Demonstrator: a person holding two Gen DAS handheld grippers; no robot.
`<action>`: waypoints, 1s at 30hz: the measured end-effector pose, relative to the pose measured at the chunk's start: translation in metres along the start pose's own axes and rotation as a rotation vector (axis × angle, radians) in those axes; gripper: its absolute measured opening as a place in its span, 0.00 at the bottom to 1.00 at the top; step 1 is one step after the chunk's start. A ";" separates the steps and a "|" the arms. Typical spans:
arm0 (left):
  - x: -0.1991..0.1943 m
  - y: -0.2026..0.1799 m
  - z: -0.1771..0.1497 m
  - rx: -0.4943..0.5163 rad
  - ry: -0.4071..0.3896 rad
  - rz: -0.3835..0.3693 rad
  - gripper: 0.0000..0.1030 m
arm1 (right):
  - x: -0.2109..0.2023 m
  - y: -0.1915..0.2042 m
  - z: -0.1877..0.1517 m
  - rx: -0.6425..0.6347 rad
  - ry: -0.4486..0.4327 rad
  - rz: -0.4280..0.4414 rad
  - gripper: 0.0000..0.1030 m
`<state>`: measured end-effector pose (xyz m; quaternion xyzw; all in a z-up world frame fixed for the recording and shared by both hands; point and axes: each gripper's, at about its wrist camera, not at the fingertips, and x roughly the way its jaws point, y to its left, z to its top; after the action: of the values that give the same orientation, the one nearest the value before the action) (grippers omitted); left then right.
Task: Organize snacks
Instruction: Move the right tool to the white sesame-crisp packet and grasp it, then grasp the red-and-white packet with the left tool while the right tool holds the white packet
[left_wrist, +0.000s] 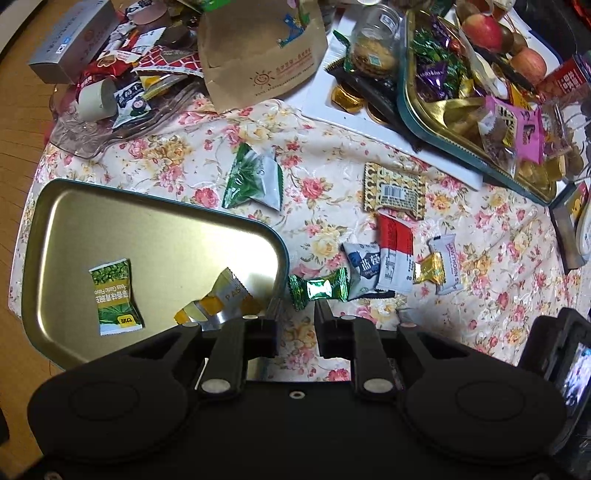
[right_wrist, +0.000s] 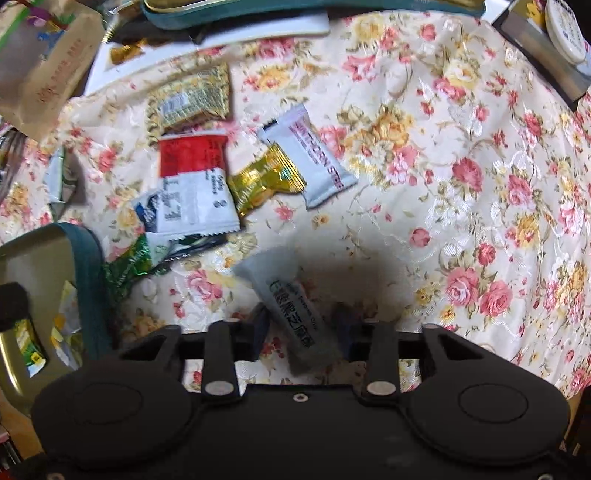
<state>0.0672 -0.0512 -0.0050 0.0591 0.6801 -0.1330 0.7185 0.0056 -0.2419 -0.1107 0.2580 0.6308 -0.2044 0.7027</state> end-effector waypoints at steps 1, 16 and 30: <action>0.000 0.002 0.001 -0.009 -0.003 0.002 0.28 | 0.000 0.001 0.000 -0.006 0.000 0.001 0.26; 0.013 -0.008 0.011 -0.039 -0.043 0.018 0.27 | -0.052 -0.030 0.014 0.173 -0.011 0.113 0.22; 0.039 -0.089 0.004 0.093 -0.050 -0.034 0.27 | -0.067 -0.080 0.006 0.249 -0.021 0.135 0.22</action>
<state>0.0487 -0.1416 -0.0346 0.0778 0.6559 -0.1781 0.7294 -0.0473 -0.3107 -0.0523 0.3829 0.5744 -0.2361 0.6839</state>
